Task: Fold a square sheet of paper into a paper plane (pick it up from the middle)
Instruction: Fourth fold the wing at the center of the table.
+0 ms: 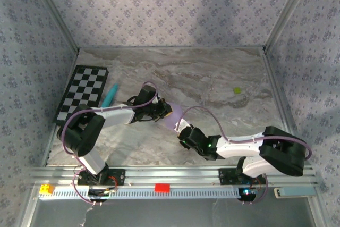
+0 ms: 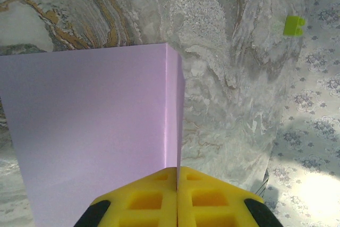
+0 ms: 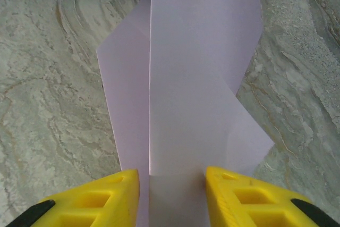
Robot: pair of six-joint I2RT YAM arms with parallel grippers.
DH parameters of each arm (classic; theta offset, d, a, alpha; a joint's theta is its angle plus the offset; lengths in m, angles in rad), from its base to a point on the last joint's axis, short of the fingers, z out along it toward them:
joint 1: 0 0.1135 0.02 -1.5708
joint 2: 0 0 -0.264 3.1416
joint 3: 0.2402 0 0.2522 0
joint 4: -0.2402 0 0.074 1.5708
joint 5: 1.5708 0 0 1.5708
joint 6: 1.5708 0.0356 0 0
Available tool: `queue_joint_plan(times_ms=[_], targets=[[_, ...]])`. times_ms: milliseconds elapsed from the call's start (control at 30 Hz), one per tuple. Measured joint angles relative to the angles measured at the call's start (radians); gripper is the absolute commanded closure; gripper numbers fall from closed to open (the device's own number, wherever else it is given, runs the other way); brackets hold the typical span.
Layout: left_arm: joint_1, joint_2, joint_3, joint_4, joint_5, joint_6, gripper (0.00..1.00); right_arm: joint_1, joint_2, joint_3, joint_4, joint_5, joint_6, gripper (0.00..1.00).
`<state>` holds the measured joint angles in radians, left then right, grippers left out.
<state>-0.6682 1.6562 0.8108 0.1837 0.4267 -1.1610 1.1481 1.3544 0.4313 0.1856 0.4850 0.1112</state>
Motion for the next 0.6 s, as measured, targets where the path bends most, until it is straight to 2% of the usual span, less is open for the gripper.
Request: queue_joint_plan(times_ms=[600], targets=[[0.000, 0.000, 0.010, -0.004, 0.000, 0.000, 0.94, 0.000, 0.011, 0.005, 0.006, 0.005, 0.008, 0.74]])
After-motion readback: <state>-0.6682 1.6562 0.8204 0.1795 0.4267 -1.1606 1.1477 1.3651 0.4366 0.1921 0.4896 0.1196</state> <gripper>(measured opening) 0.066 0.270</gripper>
